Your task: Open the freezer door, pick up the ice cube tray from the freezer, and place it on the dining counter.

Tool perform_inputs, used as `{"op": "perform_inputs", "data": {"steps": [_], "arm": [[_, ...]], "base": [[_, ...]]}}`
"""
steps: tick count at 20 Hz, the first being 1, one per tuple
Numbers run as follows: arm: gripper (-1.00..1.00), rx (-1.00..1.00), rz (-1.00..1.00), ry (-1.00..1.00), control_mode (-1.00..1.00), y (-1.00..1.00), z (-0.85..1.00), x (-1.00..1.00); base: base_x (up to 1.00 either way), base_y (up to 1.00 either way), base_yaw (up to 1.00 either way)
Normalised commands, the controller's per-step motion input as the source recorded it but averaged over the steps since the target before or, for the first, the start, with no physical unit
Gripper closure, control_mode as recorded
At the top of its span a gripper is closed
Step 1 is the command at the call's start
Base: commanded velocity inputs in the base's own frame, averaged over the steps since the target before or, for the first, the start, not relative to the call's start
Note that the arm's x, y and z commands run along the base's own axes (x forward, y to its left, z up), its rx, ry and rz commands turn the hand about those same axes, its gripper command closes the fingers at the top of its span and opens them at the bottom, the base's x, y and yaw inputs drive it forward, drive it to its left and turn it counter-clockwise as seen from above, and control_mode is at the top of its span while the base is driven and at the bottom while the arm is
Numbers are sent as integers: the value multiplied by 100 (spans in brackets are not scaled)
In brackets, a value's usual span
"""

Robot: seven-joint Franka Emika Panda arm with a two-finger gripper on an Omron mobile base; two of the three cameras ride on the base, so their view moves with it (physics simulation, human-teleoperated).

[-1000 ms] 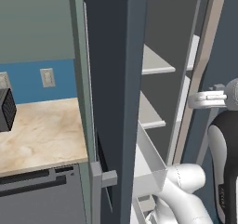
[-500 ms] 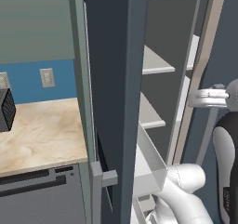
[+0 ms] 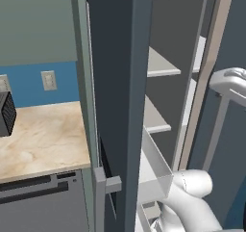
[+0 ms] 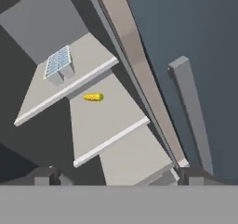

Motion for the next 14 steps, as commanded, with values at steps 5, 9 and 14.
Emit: {"op": "perform_inputs", "data": {"steps": [5, 9, 14], "arm": [[-100, 33, -17, 5, -100, 8, 33, -3], [-100, 30, -14, 5, -100, 13, 15, 0], [-100, 22, -13, 0, -100, 12, 0, 23]], "base": [[0, 0, 0], [0, 0, 0], [0, 0, 0]]}}
